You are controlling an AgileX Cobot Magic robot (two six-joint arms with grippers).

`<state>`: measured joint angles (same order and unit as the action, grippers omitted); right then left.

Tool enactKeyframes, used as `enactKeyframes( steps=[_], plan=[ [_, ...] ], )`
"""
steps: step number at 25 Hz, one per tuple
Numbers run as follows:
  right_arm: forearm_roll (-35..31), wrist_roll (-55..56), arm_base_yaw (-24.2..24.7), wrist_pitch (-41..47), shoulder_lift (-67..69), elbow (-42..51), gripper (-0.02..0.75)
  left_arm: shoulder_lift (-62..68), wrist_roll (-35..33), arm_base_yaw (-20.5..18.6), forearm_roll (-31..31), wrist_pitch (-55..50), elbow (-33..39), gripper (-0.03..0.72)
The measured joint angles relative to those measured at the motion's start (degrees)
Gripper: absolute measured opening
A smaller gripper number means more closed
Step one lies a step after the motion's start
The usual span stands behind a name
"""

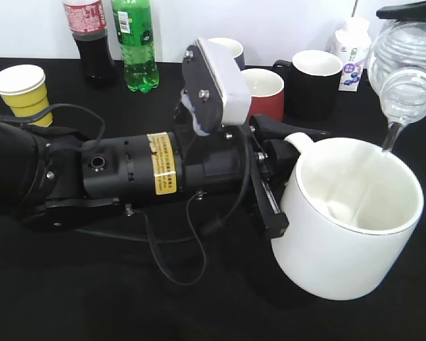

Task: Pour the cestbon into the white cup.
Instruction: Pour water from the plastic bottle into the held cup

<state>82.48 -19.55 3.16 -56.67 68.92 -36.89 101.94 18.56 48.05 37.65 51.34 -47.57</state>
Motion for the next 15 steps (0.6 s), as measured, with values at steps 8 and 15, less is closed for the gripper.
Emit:
enactKeyframes(
  steps=[8, 15],
  plan=[
    [-0.6, -2.6, 0.0, 0.0, 0.0, 0.0, 0.493, 0.0, 0.0, 0.0, 0.1, 0.0, 0.0, 0.057],
    [-2.8, -4.5, 0.0, 0.0, 0.0, 0.0, 0.493, 0.0, 0.0, 0.0, 0.1, -0.1, 0.0, 0.057]
  ],
)
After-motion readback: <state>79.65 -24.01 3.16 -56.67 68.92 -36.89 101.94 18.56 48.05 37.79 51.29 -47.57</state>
